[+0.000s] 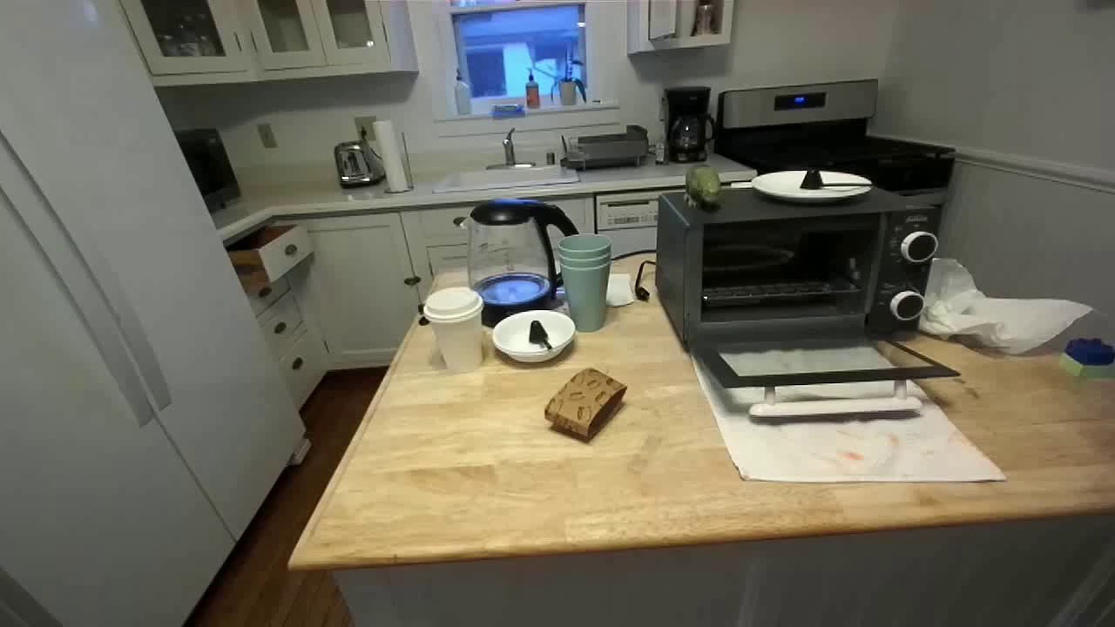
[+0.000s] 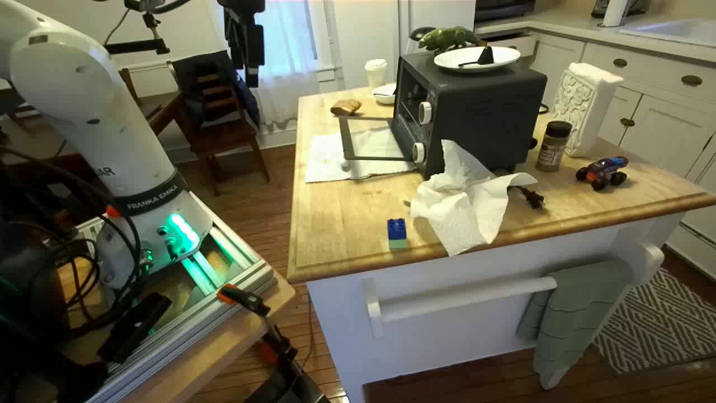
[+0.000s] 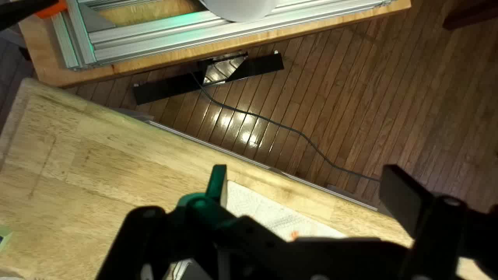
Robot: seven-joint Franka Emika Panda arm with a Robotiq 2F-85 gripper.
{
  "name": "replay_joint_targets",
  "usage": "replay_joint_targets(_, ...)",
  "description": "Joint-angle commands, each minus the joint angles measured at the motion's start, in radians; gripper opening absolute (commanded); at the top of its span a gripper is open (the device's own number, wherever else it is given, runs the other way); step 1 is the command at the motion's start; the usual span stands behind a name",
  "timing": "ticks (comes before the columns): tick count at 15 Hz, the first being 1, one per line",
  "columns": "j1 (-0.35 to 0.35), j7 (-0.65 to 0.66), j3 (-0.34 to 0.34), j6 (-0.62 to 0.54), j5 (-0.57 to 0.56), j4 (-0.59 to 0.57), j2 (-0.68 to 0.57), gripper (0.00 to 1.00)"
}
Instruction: Close the mini oven
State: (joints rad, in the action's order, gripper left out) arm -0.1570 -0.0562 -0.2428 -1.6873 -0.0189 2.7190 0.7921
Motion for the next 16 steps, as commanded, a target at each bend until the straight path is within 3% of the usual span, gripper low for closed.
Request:
replay_joint_targets(1, -0.018, -0.011, 0.016, 0.002, 0.01, -0.002, -0.004, 1.0)
replay_joint_targets(13, -0.018, -0.011, 0.016, 0.002, 0.009, -0.002, -0.004, 1.0)
replay_joint_targets(16, -0.007, -0.032, -0.033, -0.11, 0.065, -0.011, -0.099, 1.0)
